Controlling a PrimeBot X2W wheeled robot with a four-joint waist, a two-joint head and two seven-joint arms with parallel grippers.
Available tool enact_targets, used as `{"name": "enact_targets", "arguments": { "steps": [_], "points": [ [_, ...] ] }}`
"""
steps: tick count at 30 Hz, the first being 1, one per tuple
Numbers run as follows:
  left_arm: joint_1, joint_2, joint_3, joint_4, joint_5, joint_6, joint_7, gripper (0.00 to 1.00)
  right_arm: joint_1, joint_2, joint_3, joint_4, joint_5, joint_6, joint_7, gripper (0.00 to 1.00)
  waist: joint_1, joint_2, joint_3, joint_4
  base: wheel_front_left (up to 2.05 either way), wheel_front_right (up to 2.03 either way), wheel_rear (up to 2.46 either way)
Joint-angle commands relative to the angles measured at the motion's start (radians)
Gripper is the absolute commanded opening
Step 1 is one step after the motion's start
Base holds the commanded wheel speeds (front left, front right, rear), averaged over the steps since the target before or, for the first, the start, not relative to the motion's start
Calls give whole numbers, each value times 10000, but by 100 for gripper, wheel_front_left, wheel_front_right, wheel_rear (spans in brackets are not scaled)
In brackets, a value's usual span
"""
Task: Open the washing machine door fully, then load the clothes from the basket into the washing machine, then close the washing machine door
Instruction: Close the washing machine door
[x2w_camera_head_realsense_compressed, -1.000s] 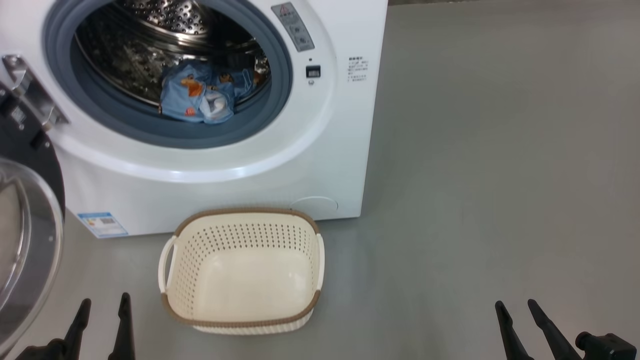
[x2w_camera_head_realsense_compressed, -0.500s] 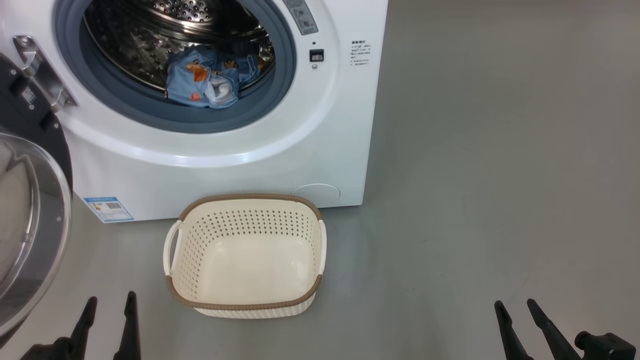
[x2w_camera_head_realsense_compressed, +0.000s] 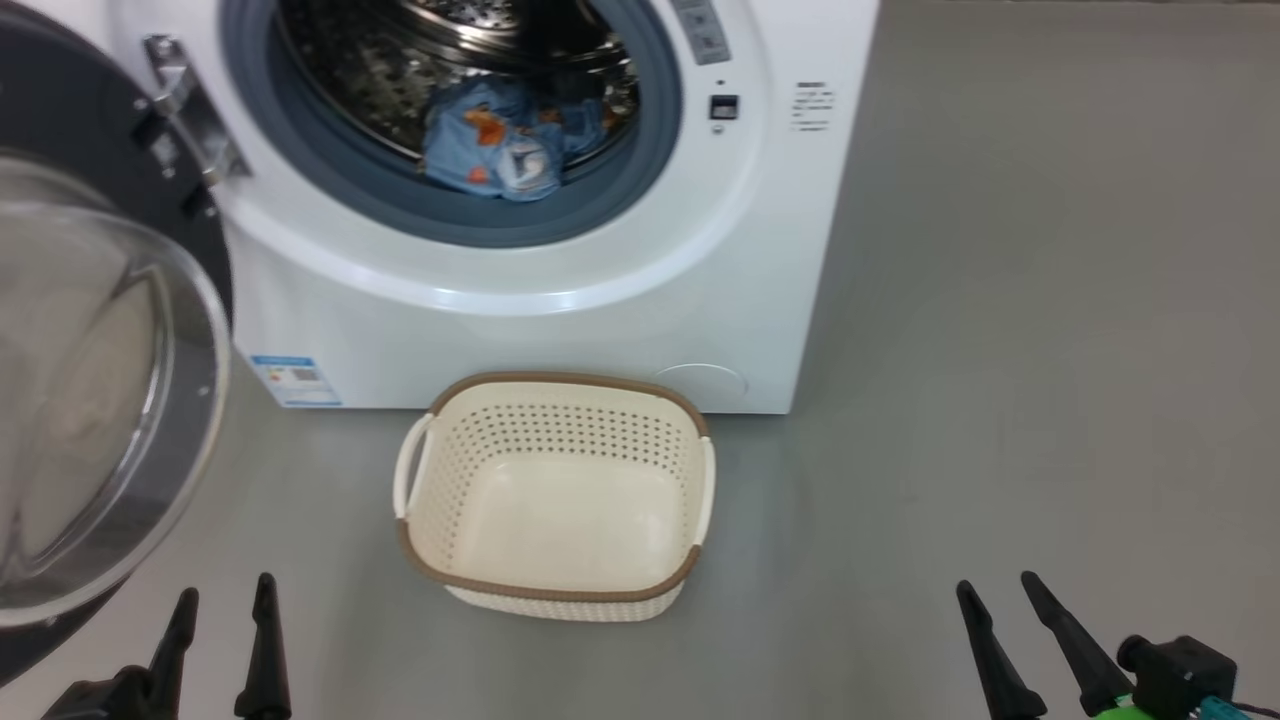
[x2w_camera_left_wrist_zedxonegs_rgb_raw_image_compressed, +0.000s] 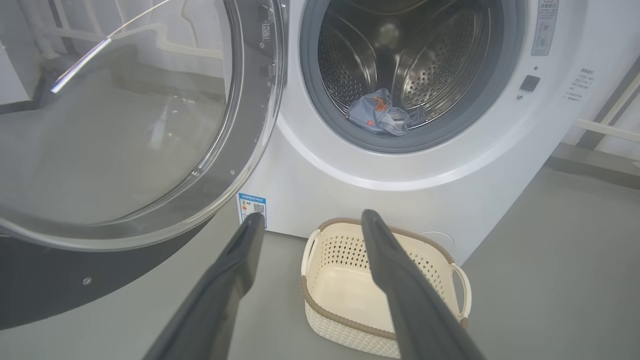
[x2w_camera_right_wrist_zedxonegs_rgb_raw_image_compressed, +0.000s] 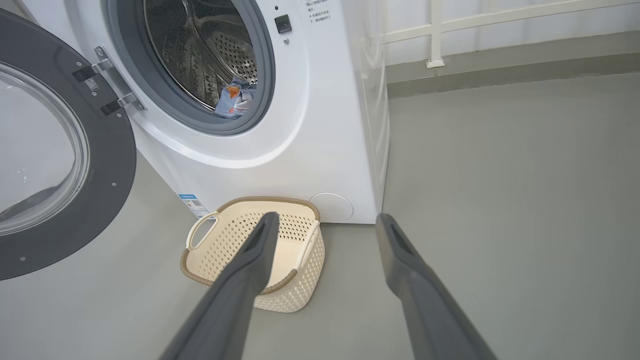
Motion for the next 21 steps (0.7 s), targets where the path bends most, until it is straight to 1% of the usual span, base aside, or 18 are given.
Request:
{"name": "enact_targets", "arguments": {
  "steps": [1, 10, 16, 21],
  "points": [
    [-264, 123, 399, -172, -35, -15, -36, 100, -366, -221, 309, -179, -89, 27, -120, 100, 0, 0, 20, 489, 0, 0, 0],
    [-263, -158, 737, -107, -153, -15, -36, 100, -1303, -486, 1165, 127, -26, 27, -120, 100, 0, 0, 157, 1777, 0, 0, 0],
    [-192, -233, 861, 18, -250, 23, -36, 100, -1694, -616, 1525, 260, 94, 27, -120, 100, 0, 0, 103, 2566, 0, 0, 0],
    [-96, -242, 676, 26, -596, 203, -36, 100, -1845, -737, 1806, 367, 184, 27, -120, 100, 0, 0, 51, 3077, 0, 0, 0]
  ]
}}
